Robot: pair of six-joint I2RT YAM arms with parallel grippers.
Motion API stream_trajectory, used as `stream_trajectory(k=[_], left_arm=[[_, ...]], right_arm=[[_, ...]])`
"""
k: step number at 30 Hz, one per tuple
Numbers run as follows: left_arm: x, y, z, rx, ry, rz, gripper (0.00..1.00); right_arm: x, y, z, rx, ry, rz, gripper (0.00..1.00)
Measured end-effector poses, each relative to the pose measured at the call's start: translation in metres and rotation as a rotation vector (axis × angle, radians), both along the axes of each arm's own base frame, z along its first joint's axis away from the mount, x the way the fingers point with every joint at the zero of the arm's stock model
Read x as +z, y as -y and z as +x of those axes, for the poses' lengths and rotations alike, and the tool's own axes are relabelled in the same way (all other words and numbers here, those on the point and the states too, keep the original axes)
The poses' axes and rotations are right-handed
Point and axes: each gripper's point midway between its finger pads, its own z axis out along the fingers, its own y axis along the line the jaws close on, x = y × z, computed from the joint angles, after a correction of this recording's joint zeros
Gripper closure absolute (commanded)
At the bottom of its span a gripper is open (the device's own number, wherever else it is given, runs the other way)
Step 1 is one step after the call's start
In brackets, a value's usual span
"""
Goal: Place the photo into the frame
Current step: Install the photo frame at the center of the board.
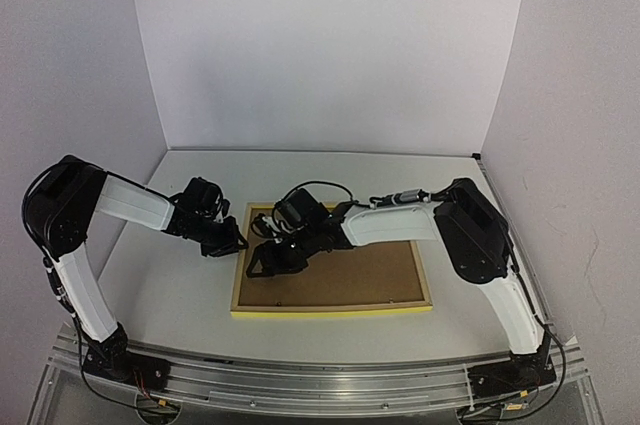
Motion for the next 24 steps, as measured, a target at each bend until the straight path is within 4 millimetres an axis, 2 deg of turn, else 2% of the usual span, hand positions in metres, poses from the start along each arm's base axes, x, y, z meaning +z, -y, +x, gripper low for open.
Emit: stream_trajectory(k=[8, 17, 24], left_arm=[[-0.001, 0.0, 0.0, 0.004, 0.006, -0.009, 0.92], [-0.001, 0.002, 0.001, 0.011, 0.016, -0.025, 0.94], [-0.001, 0.002, 0.001, 0.016, 0.014, -0.029, 0.95]], right_arm=[[-0.001, -0.017, 0.001, 0.001, 0.001, 0.038, 0.37], [0.0, -0.033, -0.007, 0.022, -0.006, 0.071, 0.37], [0.0, -0.039, -0.01, 0.034, -0.017, 0.091, 0.37]])
